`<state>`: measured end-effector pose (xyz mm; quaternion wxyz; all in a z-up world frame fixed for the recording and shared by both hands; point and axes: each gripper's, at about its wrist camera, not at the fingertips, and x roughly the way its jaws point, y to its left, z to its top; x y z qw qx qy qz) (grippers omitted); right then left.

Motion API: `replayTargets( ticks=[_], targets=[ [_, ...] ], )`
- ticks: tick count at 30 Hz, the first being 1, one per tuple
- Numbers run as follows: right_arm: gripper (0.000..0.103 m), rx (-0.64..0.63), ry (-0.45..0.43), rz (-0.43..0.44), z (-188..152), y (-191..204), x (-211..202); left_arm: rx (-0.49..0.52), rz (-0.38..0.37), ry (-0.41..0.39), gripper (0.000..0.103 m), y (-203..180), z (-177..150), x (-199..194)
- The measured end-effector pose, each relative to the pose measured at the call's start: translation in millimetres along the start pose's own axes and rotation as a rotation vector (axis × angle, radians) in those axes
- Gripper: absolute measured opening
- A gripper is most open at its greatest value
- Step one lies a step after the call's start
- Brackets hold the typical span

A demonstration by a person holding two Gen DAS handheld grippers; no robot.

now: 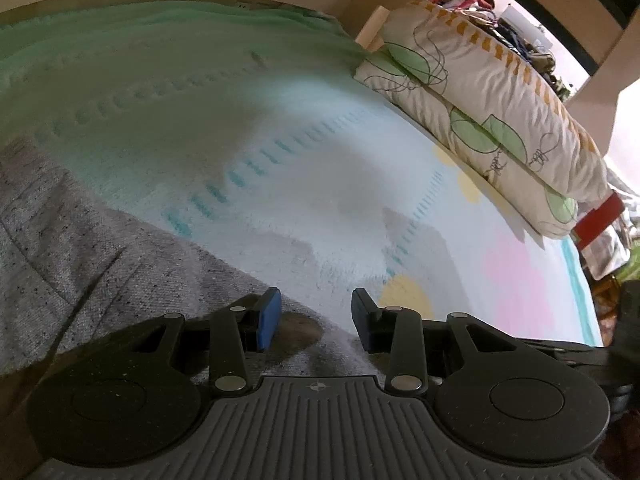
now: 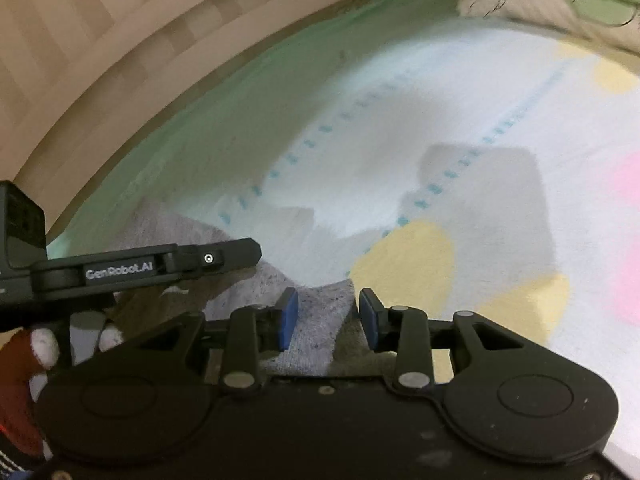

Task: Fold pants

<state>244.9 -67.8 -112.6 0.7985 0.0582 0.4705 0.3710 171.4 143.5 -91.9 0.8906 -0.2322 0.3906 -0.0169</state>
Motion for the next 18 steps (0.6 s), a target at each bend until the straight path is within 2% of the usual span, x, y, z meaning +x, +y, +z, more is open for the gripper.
replayTargets(
  ticks=[2, 4, 6, 11, 16, 18],
  targets=[
    [0.037, -0.002, 0.027, 0.033, -1.5, 0.8, 5.9, 0.005, 0.002, -0.007, 0.037, 0.2, 0.9, -1.4],
    [0.024, -0.026, 0.003, 0.063, -6.6, 6.5, 0.0, 0.002, 0.000, -0.017, 0.037, 0.8, 1.7, -3.3],
    [0.005, -0.090, -0.039, 0.038, -16.2, 25.5, -13.0, -0.005, 0.000, -0.032, 0.037, 1.9, 3.1, -5.7],
    [0.005, -0.288, -0.112, -0.059, -67.1, 83.4, -46.8, -0.034, -0.013, -0.067, 0.038, 5.4, 6.8, -12.4],
    [0.003, -0.372, -0.073, -0.105, -119.9, 120.2, -39.8, -0.008, -0.027, -0.033, 0.038, 0.7, 4.5, -7.9],
    [0.003, -0.368, -0.061, -0.133, -128.8, 126.0, -35.1, 0.001, -0.023, -0.014, 0.038, -1.4, 3.0, -4.6]
  ],
)
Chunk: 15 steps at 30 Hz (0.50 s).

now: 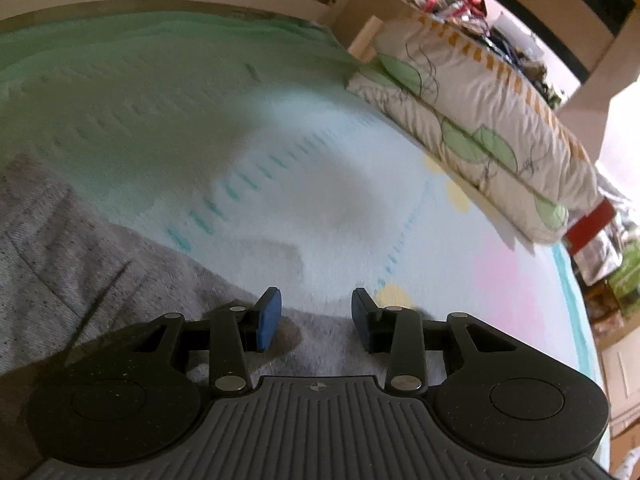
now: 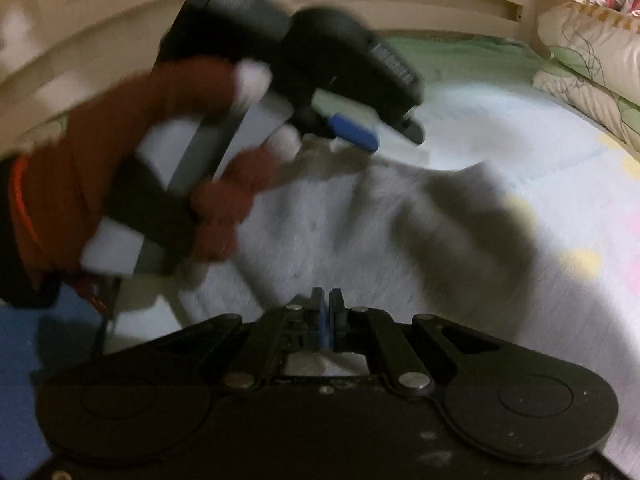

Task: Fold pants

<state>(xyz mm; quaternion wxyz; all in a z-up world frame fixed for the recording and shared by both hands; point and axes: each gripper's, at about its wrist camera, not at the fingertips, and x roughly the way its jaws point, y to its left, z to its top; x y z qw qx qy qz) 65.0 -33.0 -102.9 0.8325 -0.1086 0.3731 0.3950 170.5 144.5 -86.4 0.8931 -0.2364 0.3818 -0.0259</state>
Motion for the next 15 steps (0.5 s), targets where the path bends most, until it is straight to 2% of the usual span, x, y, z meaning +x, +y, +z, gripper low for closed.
replayTargets(
  ticks=[2, 5, 6, 7, 9, 11, 15],
  targets=[
    [0.005, 0.051, -0.025, -0.023, -1.7, -4.3, -3.9, -0.007, 0.003, 0.003, 0.038, 1.1, -0.1, 0.3],
    [0.009, 0.122, -0.102, -0.114, 10.1, -26.2, -16.8, -0.030, 0.005, 0.003, 0.038, 4.0, 0.7, 0.8],
    [0.012, 0.142, -0.122, -0.136, 13.8, -35.4, -18.9, -0.032, 0.006, 0.010, 0.038, 4.1, 0.1, 1.6],
    [0.021, 0.167, -0.131, -0.147, 19.5, -49.6, -22.2, -0.028, 0.008, 0.017, 0.038, 3.5, -0.3, 2.8],
    [0.032, 0.205, -0.134, -0.153, 30.0, -76.5, -22.9, -0.009, 0.009, 0.022, 0.038, 1.6, -1.1, 3.2],
    [0.034, 0.229, -0.146, -0.152, 37.8, -100.4, -22.5, 0.008, 0.008, 0.020, 0.038, -1.0, -1.8, 2.9],
    [0.038, 0.256, -0.071, -0.076, 54.4, -138.9, -2.9, 0.023, 0.000, 0.028, 0.038, -2.7, -3.6, 5.4]
  ],
)
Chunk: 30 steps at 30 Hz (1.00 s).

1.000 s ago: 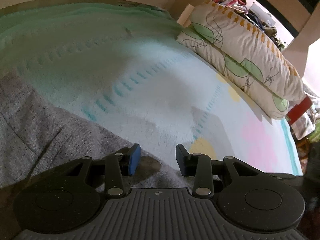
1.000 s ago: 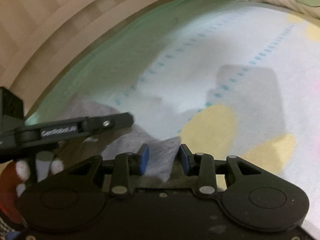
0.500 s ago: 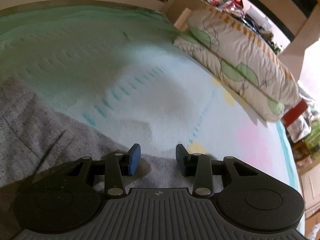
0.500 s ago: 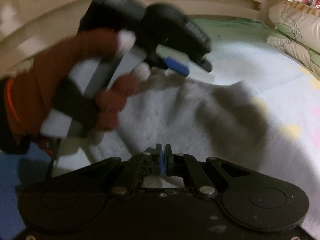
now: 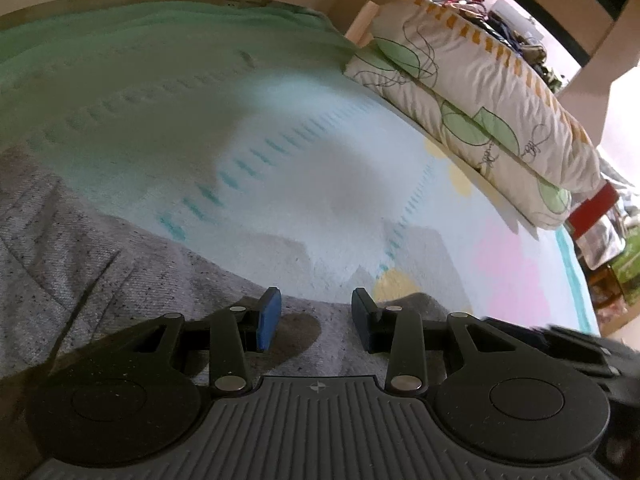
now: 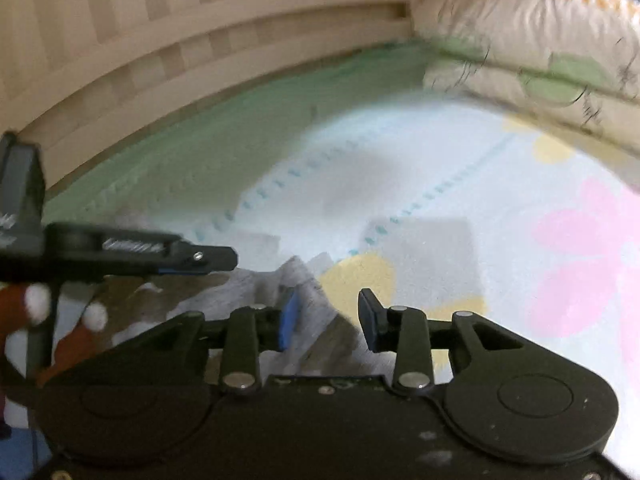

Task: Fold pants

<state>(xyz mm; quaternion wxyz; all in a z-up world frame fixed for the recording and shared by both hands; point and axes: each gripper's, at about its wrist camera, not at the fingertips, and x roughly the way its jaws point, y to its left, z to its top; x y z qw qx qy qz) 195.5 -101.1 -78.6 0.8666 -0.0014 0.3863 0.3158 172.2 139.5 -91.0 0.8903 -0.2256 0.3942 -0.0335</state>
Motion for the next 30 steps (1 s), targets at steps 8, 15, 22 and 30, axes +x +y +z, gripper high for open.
replayTargets(
  ticks=[8, 15, 22, 30],
  targets=[
    [0.031, -0.044, 0.075, 0.201, -5.5, 19.2, 11.3, 0.026, -0.028, -0.012, 0.038, -4.4, 3.0, -10.9],
    [0.006, -0.257, 0.043, 0.076, -60.8, 93.7, -13.7, 0.249, -0.032, 0.054, 0.047, -42.6, 2.9, -39.4],
    [0.006, -0.268, -0.008, -0.014, -96.6, 113.2, -15.2, 0.622, 0.011, 0.175, 0.047, -97.7, -18.7, -40.6],
    [0.007, -0.227, -0.055, -0.032, -109.7, 118.5, -27.2, 0.779, 0.136, 0.273, 0.047, -115.3, -42.0, -12.4]
  ],
)
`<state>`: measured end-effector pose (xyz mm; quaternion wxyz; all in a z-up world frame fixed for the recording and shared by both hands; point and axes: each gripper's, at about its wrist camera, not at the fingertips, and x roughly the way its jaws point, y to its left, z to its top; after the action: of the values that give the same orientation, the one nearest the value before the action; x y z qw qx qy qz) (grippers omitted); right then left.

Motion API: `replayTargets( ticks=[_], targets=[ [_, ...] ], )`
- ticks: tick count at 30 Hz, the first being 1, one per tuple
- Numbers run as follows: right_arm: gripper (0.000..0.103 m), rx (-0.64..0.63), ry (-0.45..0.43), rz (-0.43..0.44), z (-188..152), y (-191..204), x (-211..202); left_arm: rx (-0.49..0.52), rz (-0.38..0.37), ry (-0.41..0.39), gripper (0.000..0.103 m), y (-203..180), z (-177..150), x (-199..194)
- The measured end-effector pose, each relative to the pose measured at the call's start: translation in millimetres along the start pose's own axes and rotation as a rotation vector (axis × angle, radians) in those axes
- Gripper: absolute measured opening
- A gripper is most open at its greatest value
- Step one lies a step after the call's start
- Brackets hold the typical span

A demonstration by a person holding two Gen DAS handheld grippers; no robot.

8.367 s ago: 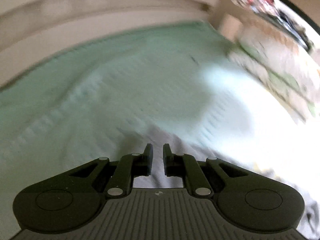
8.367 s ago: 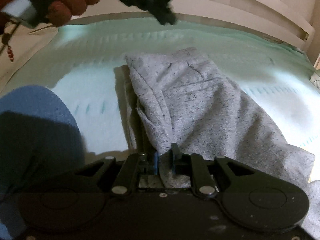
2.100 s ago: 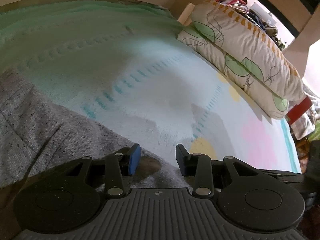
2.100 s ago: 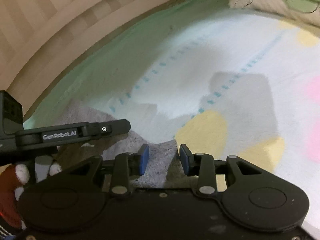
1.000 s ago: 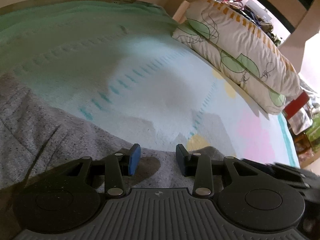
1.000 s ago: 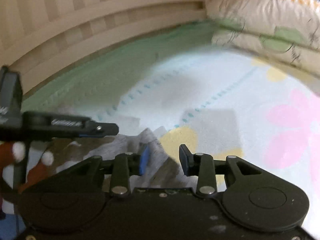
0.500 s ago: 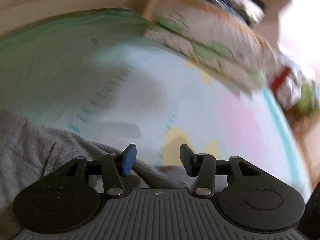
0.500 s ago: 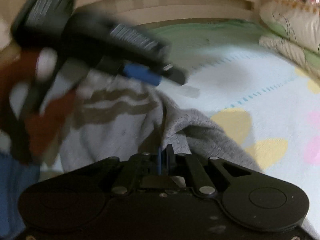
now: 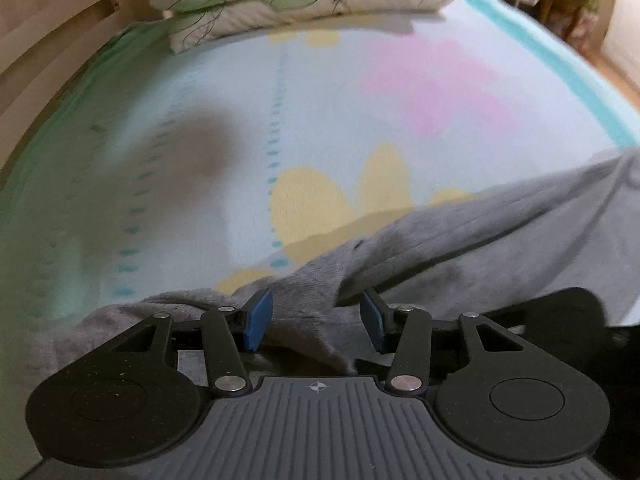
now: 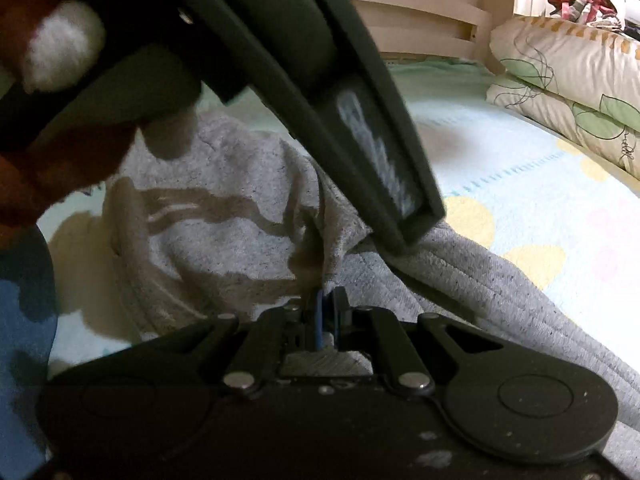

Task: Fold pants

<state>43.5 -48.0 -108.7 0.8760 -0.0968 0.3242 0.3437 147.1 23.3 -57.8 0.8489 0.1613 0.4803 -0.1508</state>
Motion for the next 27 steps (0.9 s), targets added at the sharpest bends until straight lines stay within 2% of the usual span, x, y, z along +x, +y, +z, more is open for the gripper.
replayTargets(
  ticks=[3, 5, 7, 10, 13, 17, 21, 27],
  targets=[
    [0.007, 0.010, -0.001, -0.003, -1.0, 1.7, 2.4, -0.012, 0.053, 0.042, 0.046, 2.7, 1.2, 10.6],
    [0.007, 0.018, 0.000, -0.006, -1.8, 4.0, 4.2, -0.017, 0.117, 0.049, 0.047, 4.9, 2.5, 18.2],
    [0.007, 0.026, 0.005, -0.009, -3.4, 3.6, 5.2, -0.039, 0.164, 0.036, 0.048, 9.1, 4.7, 22.0],
    [0.008, 0.034, 0.003, -0.019, -4.5, 4.7, 8.2, -0.102, 0.184, 0.020, 0.048, 12.5, 7.8, 26.7],
    [0.009, 0.045, 0.000, -0.029, -9.6, 10.2, 10.5, -0.152, 0.212, -0.033, 0.048, 11.7, 6.0, 22.5],
    [0.011, 0.041, -0.011, -0.042, -11.2, 7.8, 18.0, -0.206, 0.210, -0.100, 0.047, 11.8, 0.7, 14.1],
    [0.011, 0.033, -0.015, -0.040, -16.5, 7.2, 16.2, -0.210, 0.172, -0.148, 0.038, 13.9, -10.3, 3.2],
    [0.011, 0.050, -0.020, -0.042, -21.0, 5.9, 7.9, -0.244, 0.134, -0.210, 0.032, 20.4, -22.6, -15.5]
  ],
)
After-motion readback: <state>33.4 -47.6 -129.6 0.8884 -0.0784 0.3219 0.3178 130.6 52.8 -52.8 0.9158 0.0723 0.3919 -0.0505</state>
